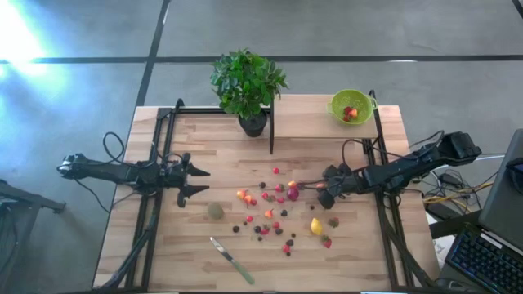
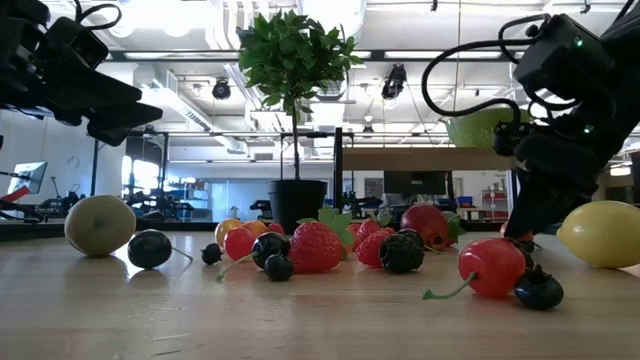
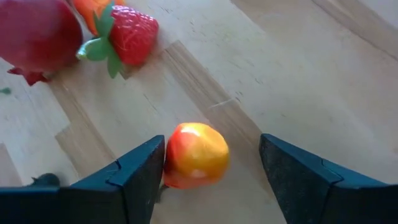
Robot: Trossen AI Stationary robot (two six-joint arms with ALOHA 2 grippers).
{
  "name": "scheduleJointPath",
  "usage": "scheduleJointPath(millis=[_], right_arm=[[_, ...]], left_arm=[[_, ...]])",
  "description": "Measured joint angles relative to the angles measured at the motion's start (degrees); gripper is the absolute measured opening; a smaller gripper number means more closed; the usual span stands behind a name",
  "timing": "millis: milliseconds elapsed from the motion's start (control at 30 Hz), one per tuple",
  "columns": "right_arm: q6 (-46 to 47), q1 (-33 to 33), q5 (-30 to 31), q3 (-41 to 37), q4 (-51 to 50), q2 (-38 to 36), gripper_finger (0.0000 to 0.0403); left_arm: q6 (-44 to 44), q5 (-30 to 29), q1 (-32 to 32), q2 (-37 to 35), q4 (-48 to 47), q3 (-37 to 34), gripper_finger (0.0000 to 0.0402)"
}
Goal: Pick & Place Fruit
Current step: Put the pear into the green strainer bowl on the shelf
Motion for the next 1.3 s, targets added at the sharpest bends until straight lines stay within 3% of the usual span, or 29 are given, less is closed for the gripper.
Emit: scheduleJointPath(millis=[333, 733, 1033, 1300], right_arm=[[0.2, 0.0, 0.2, -0.1, -0.1, 0.0, 0.021], [0.4, 0.0, -0.3, -0.1, 0.0, 0.0, 0.0119], [0.4, 0.0, -0.9, -0.1, 0.8, 0.0, 0.0128], [-3.2, 0.0, -2.3, 3.4, 1.0, -0.1, 0.0111]], left_arm=[[0.0, 0.0, 0.0, 0.0, 0.0, 0.0, 0.0229], [0.0, 0.0, 0.0, 0.0, 0.0, 0.0, 0.0229], [0.0, 0.0, 0.0, 0.0, 0.0, 0.0, 0.0229], [0.0, 0.0, 0.0, 0.0, 0.0, 0.0, 0.0229]])
